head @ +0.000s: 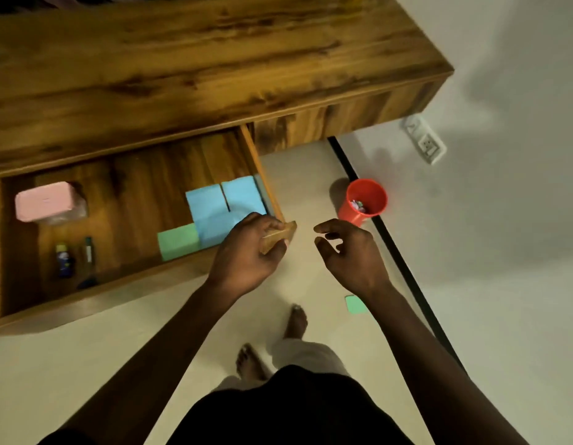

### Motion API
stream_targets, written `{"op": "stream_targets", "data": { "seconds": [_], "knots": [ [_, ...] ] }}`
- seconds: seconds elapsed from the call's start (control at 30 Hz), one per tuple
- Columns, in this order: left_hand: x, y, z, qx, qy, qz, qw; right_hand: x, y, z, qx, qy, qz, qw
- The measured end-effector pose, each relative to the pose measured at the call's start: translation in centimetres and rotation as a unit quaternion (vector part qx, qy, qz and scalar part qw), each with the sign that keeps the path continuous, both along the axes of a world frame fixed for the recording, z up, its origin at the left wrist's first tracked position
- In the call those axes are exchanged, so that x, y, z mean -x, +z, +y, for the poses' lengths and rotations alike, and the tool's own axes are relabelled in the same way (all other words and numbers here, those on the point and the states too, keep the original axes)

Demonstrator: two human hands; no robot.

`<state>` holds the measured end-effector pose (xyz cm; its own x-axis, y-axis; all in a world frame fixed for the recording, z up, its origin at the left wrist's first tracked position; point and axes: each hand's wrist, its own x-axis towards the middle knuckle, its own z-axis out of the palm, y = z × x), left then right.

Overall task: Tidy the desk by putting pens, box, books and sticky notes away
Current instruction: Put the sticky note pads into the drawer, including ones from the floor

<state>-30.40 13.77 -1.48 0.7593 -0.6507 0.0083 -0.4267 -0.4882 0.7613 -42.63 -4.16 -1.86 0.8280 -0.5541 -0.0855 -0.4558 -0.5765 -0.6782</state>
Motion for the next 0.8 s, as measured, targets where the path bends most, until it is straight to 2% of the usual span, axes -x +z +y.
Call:
{"op": "stream_targets", "data": {
  "seconds": [0.27, 0.43, 0.6, 0.8],
  "knots": [
    [6.4, -2.1, -5.2, -0.035, -0.067, 0.040, 0.996, 8.5, -1.2, -5.9, -0.002, -0.067, 0.018, 0.998],
    [11.1, -5.7, -11.2, -0.070, -0.087, 0.050, 0.993, 13.5, -5.5, -11.5, -0.048, -0.102, 0.034, 0.993],
    [16.1, -12.4, -18.1, -0.118, -0.088, 0.075, 0.986, 18.0, -14.2, -17.7, -0.087, -0.123, 0.091, 0.984],
    [21.2, -23.9, -25.7, -0.168, -0.113, 0.095, 0.975, 22.4, -28.5, -23.4, -0.154, -0.162, 0.175, 0.959]
  ]
}}
